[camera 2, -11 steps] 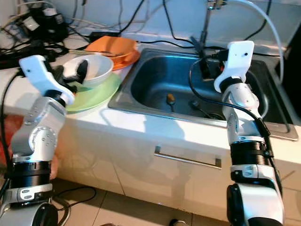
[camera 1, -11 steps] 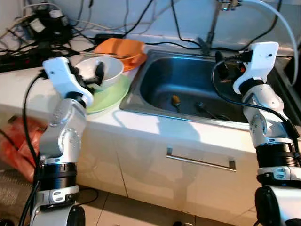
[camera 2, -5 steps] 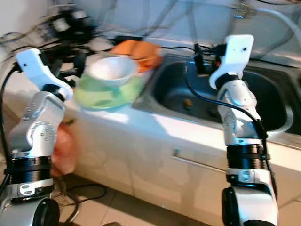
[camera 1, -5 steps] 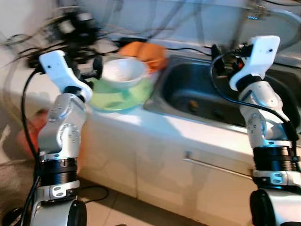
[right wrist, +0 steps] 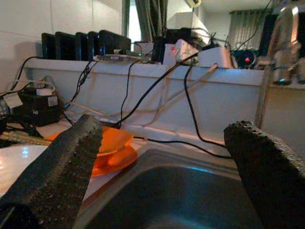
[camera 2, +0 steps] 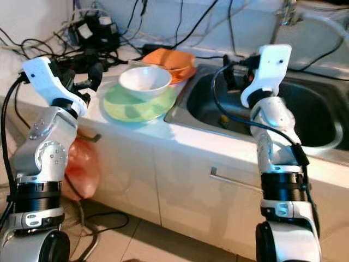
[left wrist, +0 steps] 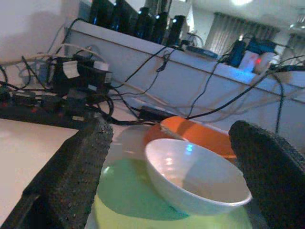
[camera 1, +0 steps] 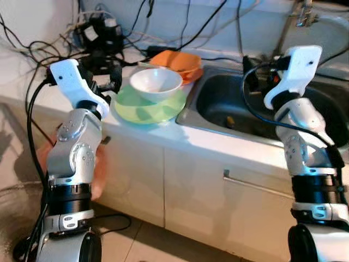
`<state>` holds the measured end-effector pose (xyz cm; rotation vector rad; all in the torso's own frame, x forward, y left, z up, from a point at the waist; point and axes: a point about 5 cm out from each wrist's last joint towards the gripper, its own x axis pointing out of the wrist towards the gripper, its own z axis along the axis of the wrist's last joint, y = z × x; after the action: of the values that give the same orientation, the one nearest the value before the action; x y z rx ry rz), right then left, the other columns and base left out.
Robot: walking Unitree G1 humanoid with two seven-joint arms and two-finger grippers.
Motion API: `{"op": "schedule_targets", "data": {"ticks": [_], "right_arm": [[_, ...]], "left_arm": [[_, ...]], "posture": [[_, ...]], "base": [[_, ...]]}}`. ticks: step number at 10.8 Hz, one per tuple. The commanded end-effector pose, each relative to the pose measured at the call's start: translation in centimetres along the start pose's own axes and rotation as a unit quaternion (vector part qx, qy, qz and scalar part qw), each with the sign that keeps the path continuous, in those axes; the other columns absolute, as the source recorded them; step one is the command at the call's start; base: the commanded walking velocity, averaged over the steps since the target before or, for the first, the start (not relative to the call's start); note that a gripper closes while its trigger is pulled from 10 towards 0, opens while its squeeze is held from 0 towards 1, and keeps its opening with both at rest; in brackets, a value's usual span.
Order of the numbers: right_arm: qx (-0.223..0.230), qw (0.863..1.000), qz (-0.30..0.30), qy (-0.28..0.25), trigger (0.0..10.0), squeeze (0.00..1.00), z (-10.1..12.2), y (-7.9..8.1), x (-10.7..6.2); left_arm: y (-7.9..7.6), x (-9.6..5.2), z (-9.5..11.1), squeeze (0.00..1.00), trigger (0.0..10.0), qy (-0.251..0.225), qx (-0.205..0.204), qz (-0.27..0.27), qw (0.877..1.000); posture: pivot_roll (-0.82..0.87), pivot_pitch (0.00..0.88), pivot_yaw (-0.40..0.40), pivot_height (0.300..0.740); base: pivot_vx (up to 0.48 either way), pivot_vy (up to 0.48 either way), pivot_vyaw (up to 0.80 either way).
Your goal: Kitchen organization
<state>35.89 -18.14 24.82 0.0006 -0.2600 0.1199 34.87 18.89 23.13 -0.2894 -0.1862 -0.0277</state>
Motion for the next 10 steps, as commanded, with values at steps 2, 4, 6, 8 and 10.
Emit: {"op": "schedule_targets", "data": {"ticks": [2,4,6,8,10], "right_arm": [[0.002,1.000,0.004,-0.008,10.0,0.00,0.39,0.01,-0.39],[0.003,1.000,0.003,-0.014,10.0,0.00,0.46,0.16,-0.46],[0.006,1.000,-0.003,-0.023,10.0,0.00,0.64,0.24,-0.50],[0.013,1.000,0.011,-0.018,10.0,0.00,0.65,0.69,-0.65],[0.012,1.000,0.005,-0.024,10.0,0.00,0.74,0.65,-0.69]], "left_arm": [[-0.35,0.17,0.26,0.00,10.0,-0.008,0.003,-0.007,1.000],[-0.17,0.19,0.28,0.00,10.0,-0.007,0.002,0.000,1.000],[-0.17,0.04,0.24,0.00,10.0,-0.010,0.001,-0.002,1.000],[-0.23,0.07,0.31,0.00,10.0,-0.013,-0.003,-0.004,1.000],[-0.31,0.12,0.18,0.00,10.0,-0.008,0.004,-0.005,1.000]], "posture": [[0.03,0.012,0.035,0.740],[0.03,0.012,0.034,0.740],[0.03,0.015,0.032,0.740],[0.03,0.016,0.032,0.740],[0.03,0.017,0.032,0.740]], "base": [[0.431,0.124,0.00],[0.383,0.289,0.00],[0.300,0.375,0.00],[0.142,0.156,0.00],[0.000,0.000,0.00]]}}
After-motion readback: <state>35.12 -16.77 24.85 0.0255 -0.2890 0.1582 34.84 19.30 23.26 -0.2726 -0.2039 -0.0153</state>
